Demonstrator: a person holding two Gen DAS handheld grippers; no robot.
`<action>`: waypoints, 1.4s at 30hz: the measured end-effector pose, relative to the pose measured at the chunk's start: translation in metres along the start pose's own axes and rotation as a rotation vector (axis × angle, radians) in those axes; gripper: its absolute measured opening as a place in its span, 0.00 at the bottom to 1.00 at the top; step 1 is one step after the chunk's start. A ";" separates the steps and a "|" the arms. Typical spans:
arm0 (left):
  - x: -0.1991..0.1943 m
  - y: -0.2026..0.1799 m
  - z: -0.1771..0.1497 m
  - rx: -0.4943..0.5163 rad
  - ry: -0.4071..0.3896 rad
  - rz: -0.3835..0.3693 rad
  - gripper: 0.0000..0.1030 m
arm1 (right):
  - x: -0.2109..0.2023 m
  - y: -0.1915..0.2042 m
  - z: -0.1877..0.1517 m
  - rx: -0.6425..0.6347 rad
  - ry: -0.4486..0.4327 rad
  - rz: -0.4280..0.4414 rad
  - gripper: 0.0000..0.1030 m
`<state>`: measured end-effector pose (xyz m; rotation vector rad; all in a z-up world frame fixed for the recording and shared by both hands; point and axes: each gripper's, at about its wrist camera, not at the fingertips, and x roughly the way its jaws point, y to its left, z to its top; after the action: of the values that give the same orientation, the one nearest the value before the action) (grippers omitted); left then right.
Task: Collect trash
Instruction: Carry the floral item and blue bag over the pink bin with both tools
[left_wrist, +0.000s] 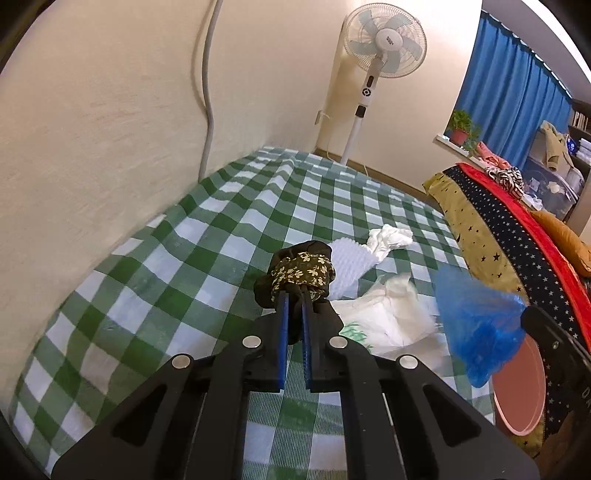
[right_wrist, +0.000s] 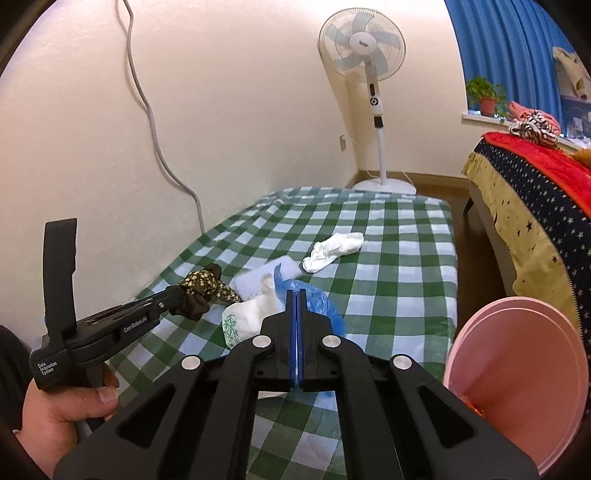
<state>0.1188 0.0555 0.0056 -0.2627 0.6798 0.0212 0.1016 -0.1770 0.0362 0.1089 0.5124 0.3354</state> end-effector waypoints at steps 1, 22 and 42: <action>-0.004 0.000 0.000 0.003 -0.004 -0.003 0.06 | -0.004 0.000 0.000 -0.003 -0.008 -0.003 0.00; -0.064 -0.017 -0.001 0.073 -0.123 -0.036 0.06 | -0.053 -0.006 -0.002 -0.007 -0.076 -0.071 0.00; -0.067 -0.047 -0.009 0.129 -0.107 -0.102 0.06 | -0.080 -0.017 0.005 0.019 -0.126 -0.134 0.00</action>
<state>0.0655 0.0121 0.0515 -0.1702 0.5580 -0.1053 0.0434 -0.2199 0.0740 0.1128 0.3960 0.1909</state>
